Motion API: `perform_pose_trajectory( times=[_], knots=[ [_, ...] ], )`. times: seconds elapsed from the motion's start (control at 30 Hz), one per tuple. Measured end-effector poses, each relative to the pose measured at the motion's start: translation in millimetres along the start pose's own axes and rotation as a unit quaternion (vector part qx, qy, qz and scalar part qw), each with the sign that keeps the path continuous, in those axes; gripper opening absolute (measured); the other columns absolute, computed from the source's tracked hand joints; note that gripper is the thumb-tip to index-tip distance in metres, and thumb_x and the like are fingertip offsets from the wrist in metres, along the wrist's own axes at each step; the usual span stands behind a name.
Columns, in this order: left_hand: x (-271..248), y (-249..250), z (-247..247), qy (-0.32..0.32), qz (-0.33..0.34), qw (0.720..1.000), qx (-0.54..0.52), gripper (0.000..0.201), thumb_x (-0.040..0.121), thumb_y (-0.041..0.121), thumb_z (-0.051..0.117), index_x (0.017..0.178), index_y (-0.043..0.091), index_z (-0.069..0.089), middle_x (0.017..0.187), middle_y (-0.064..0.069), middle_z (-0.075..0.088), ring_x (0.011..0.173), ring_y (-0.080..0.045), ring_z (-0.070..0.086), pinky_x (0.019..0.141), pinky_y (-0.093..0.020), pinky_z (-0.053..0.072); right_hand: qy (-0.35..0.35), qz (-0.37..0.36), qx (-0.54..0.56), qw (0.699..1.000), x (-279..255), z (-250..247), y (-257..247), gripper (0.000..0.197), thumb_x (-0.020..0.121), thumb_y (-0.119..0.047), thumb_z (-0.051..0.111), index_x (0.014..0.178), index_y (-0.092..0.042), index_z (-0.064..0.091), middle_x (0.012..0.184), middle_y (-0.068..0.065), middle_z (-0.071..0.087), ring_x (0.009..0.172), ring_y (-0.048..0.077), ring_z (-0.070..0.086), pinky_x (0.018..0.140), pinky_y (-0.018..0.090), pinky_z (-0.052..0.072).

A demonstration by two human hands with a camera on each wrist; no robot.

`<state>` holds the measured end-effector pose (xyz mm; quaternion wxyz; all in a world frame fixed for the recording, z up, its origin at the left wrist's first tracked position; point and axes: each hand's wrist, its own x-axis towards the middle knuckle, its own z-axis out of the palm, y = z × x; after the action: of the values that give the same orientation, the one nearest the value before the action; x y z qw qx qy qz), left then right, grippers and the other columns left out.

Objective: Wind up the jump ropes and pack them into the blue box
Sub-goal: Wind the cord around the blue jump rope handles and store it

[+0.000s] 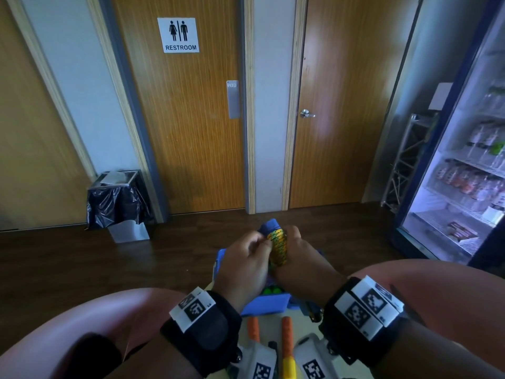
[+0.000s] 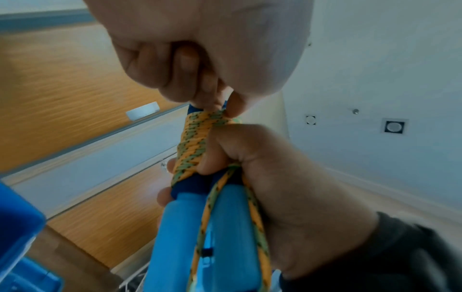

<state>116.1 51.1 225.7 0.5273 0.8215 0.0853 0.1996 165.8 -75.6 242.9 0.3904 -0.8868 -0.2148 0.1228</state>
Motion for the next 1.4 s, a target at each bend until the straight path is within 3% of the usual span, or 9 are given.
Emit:
perform_pose_trajectory(
  times=[0.27, 0.73, 0.87, 0.97, 1.03, 1.13, 1.2, 1.3, 1.4],
  knots=[
    [-2, -8, 15, -0.005, -0.064, 0.998, 0.0, 0.037, 0.098, 0.044, 0.053, 0.069, 0.021, 0.057, 0.061, 0.008, 0.055, 0.052, 0.005, 0.051, 0.046, -0.011, 0.034, 0.003, 0.015, -0.039, 0.999, 0, 8, 19, 0.048, 0.078, -0.01, 0.064, 0.113, -0.022, 0.034, 0.087, 0.004, 0.064, 0.073, 0.019, 0.069, 0.063, 0.042, 0.061],
    [8, -9, 77, 0.051, -0.117, 0.981, -0.145, 0.023, 0.089, 0.026, 0.071, 0.073, 0.01, 0.065, 0.067, 0.001, 0.057, 0.063, -0.005, 0.053, 0.054, -0.014, 0.042, -0.077, 0.004, 0.058, 0.995, 11, -41, 75, 0.045, 0.073, -0.02, 0.068, 0.109, -0.022, 0.04, 0.095, 0.008, 0.062, 0.079, 0.021, 0.067, 0.064, 0.039, 0.057],
    [20, 6, 105, 0.081, -0.154, 0.971, -0.164, 0.03, 0.082, 0.027, 0.078, 0.103, 0.018, 0.058, 0.091, 0.003, 0.057, 0.078, -0.006, 0.056, 0.063, -0.016, 0.045, -0.125, -0.022, 0.122, 0.984, 15, -75, 95, 0.044, 0.077, -0.011, 0.067, 0.114, -0.019, 0.044, 0.093, 0.009, 0.061, 0.071, 0.016, 0.063, 0.061, 0.033, 0.056],
    [32, 15, 128, -0.016, -0.187, 0.956, -0.226, 0.036, 0.088, 0.03, 0.071, 0.122, 0.025, 0.061, 0.118, -0.005, 0.066, 0.108, -0.025, 0.065, 0.081, -0.037, 0.055, -0.183, -0.044, 0.192, 0.963, 20, -103, 110, 0.048, 0.072, 0.001, 0.065, 0.114, -0.016, 0.051, 0.086, 0.011, 0.063, 0.068, 0.023, 0.064, 0.064, 0.041, 0.058],
    [41, 19, 141, -0.062, -0.169, 0.95, -0.256, 0.026, 0.09, 0.024, 0.069, 0.116, 0.022, 0.068, 0.116, -0.014, 0.07, 0.108, -0.033, 0.066, 0.092, -0.049, 0.054, -0.227, -0.045, 0.238, 0.943, 24, -119, 123, 0.044, 0.063, 0.004, 0.059, 0.103, -0.013, 0.059, 0.079, 0.011, 0.064, 0.069, 0.03, 0.063, 0.064, 0.043, 0.056],
    [59, 26, 157, -0.052, -0.136, 0.974, -0.171, 0.022, 0.084, 0.016, 0.069, 0.105, 0.023, 0.073, 0.1, -0.007, 0.071, 0.094, -0.021, 0.066, 0.082, -0.036, 0.051, -0.279, -0.008, 0.255, 0.926, 35, -129, 146, 0.033, 0.062, 0.002, 0.061, 0.095, -0.005, 0.061, 0.083, 0.017, 0.065, 0.075, 0.037, 0.064, 0.073, 0.049, 0.055],
    [69, 33, 170, -0.052, -0.109, 0.991, -0.054, 0.011, 0.091, 0.024, 0.066, 0.097, 0.021, 0.075, 0.097, 0.0, 0.071, 0.095, -0.015, 0.065, 0.078, -0.027, 0.048, -0.3, -0.001, 0.238, 0.924, 42, -133, 161, 0.046, 0.063, -0.005, 0.072, 0.108, -0.004, 0.061, 0.1, 0.024, 0.068, 0.09, 0.047, 0.066, 0.086, 0.061, 0.054],
    [76, 36, 189, -0.019, -0.1, 0.99, 0.101, 0.045, 0.088, 0.056, 0.062, 0.075, 0.014, 0.07, 0.077, -0.001, 0.069, 0.081, -0.012, 0.065, 0.067, -0.027, 0.044, -0.309, 0.027, 0.271, 0.911, 43, -143, 184, 0.054, 0.069, -0.007, 0.073, 0.121, -0.005, 0.058, 0.109, 0.024, 0.068, 0.097, 0.043, 0.066, 0.094, 0.063, 0.051],
    [82, 29, 193, 0.054, -0.146, 0.983, 0.095, 0.059, 0.089, 0.06, 0.059, 0.056, 0.012, 0.048, 0.056, -0.001, 0.048, 0.06, -0.018, 0.052, 0.061, -0.034, 0.036, -0.329, 0.07, 0.341, 0.878, 42, -153, 214, 0.052, 0.08, -0.024, 0.074, 0.125, -0.005, 0.058, 0.11, 0.025, 0.067, 0.095, 0.037, 0.064, 0.077, 0.05, 0.058]
  ],
)
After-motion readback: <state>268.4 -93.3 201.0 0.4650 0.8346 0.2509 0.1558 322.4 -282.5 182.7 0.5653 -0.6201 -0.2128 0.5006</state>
